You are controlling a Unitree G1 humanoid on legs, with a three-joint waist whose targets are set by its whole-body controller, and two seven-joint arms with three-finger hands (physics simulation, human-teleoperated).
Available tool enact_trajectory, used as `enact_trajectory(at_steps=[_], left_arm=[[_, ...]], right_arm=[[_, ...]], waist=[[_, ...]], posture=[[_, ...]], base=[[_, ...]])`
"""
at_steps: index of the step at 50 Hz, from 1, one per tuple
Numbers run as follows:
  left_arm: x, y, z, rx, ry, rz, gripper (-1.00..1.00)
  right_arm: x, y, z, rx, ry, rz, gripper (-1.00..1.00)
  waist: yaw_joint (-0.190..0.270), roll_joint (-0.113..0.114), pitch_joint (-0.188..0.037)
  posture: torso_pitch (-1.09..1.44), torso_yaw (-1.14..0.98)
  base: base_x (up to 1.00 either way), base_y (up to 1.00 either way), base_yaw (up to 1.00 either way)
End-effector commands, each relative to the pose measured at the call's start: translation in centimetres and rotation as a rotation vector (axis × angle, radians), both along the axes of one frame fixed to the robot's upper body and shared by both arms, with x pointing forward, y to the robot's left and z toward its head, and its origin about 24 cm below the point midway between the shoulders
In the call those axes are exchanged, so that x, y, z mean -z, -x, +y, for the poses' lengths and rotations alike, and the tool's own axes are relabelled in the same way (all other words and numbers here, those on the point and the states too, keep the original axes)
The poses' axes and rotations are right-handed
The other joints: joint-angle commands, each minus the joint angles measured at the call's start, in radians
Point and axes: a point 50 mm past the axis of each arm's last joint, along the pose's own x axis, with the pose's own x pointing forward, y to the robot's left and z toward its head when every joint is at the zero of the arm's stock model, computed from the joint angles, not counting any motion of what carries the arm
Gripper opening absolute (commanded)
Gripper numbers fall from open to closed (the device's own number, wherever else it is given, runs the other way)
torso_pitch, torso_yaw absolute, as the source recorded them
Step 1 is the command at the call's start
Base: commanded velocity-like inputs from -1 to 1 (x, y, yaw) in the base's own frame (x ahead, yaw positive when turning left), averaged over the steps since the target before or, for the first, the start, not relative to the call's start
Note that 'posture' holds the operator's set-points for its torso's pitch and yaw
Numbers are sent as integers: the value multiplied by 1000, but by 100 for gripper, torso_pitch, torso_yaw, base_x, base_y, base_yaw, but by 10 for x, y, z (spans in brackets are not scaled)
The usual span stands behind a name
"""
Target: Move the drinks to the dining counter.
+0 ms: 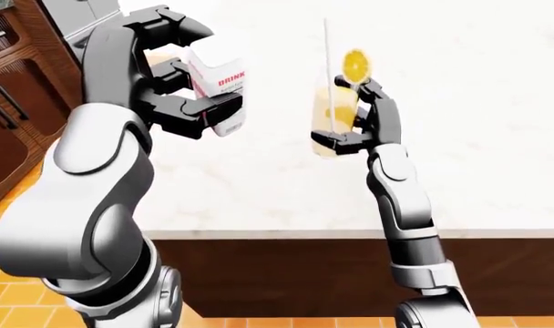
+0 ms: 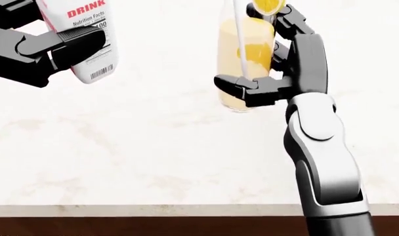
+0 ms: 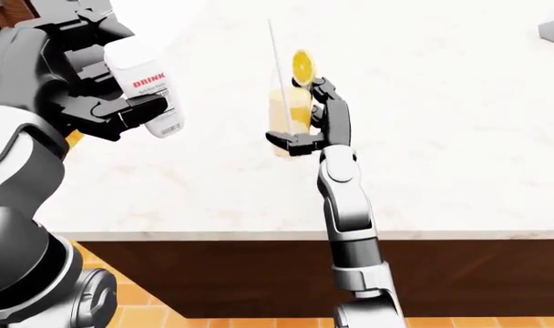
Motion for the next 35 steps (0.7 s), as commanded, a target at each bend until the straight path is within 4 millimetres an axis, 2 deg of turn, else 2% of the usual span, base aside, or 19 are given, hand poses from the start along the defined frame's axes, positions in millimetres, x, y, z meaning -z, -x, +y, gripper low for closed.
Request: enact_trajectory(at_steps=[1,3,13,35], left_arm=[[-15,7,0,-1,2,-91,-100],[-15,7,0,-1,1,-92,-100],[-16,7,0,-1,1,-93,-100],[-18,6,0,-3,-1,-96,-100]], right_arm=[[-23,2,1,-4,0,-106,2],[-23,2,1,-5,2,-107,14],[-23,2,0,-7,1,-110,44],[-29,14,-5,-6,4,-132,50]], waist=[[1,2,-28],[1,2,-28],[3,2,-27],[3,0,-30]], posture=[[0,0],[0,0],[0,0],[0,0]], base=[[0,0,0],[0,0,0],[0,0,0],[0,0,0]])
